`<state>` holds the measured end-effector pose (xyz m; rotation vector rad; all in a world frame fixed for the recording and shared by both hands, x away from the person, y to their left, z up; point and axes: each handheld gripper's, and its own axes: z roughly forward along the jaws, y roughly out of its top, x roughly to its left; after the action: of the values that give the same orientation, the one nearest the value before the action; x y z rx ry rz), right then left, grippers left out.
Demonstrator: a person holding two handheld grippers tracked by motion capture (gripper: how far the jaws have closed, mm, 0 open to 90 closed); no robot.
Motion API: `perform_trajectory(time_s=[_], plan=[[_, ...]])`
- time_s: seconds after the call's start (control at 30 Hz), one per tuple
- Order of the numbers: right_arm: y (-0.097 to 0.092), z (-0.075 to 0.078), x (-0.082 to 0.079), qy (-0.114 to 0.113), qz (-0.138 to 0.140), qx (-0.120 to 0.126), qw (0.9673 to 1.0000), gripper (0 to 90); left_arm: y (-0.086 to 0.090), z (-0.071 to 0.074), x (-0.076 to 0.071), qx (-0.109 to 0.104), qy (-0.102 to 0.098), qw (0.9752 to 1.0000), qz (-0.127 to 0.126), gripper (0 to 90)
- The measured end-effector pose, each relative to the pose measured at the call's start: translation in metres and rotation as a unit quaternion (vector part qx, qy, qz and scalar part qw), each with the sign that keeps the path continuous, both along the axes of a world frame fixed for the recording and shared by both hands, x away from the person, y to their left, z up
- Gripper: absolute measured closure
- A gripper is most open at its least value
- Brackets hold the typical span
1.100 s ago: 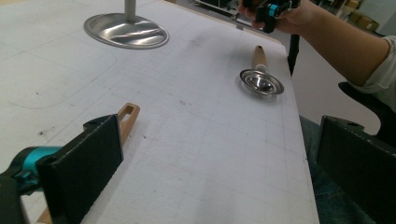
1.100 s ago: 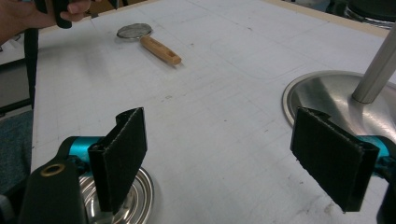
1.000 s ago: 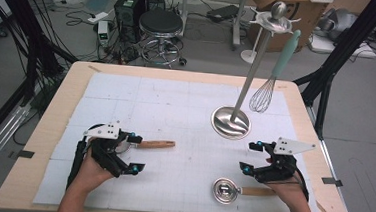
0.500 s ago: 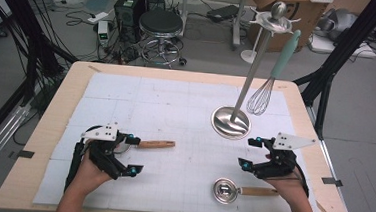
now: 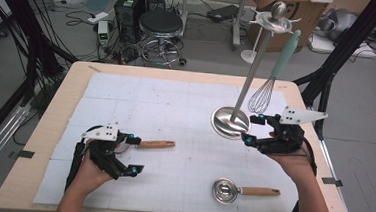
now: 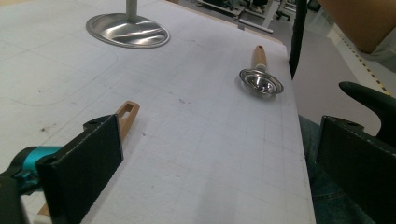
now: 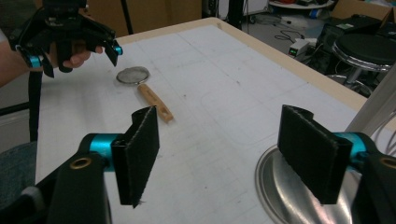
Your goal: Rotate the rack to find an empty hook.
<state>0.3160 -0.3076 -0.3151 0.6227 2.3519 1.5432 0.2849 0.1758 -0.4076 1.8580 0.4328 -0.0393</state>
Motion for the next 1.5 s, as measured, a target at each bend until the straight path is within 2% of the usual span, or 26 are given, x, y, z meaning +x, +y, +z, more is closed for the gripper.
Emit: perform_trajectory(time_s=[0.17, 0.33, 0.53, 0.7, 0.8, 0.83, 0.9, 1.2, 1.5], plan=[[0.001, 0.018, 0.007, -0.005, -0.012, -0.004, 0.9999, 38.6, 0.001, 0.0, 0.001, 0.001, 0.0, 1.0, 0.0, 1.8], [0.003, 0.034, 0.012, -0.012, -0.019, 0.003, 0.9997, 50.2, 0.0, -0.001, 0.001, 0.0, 0.002, 1.0, 0.0, 1.8], [0.009, 0.054, 0.021, -0.014, -0.018, -0.013, 0.9997, 54.0, 0.0, -0.001, 0.002, 0.003, 0.002, 1.0, 0.0, 1.8], [0.006, 0.071, 0.027, -0.037, -0.028, -0.011, 0.9989, 57.6, -0.002, -0.002, 0.002, 0.005, 0.004, 1.0, -0.003, 1.8], [0.004, 0.081, 0.029, -0.04, -0.038, -0.006, 0.9985, 64.8, -0.002, -0.003, 0.003, 0.005, 0.005, 1.0, -0.002, 1.8], [0.003, 0.084, 0.03, -0.047, -0.04, -0.004, 0.9981, 65.6, -0.002, -0.003, 0.003, 0.004, 0.005, 1.0, -0.002, 1.8], [0.002, 0.09, 0.03, -0.046, -0.037, -0.002, 0.9983, 70.7, -0.002, -0.003, 0.003, 0.004, 0.005, 1.0, -0.002, 1.8], [0.001, 0.114, 0.031, -0.056, -0.048, -0.013, 0.9972, 75.5, -0.004, -0.005, 0.003, 0.008, 0.009, 0.9999, -0.004, 1.8], [-0.002, 0.129, 0.033, -0.063, -0.052, -0.015, 0.9966, 82.9, -0.003, -0.004, 0.003, 0.006, 0.007, 0.9999, -0.005, 1.8]])
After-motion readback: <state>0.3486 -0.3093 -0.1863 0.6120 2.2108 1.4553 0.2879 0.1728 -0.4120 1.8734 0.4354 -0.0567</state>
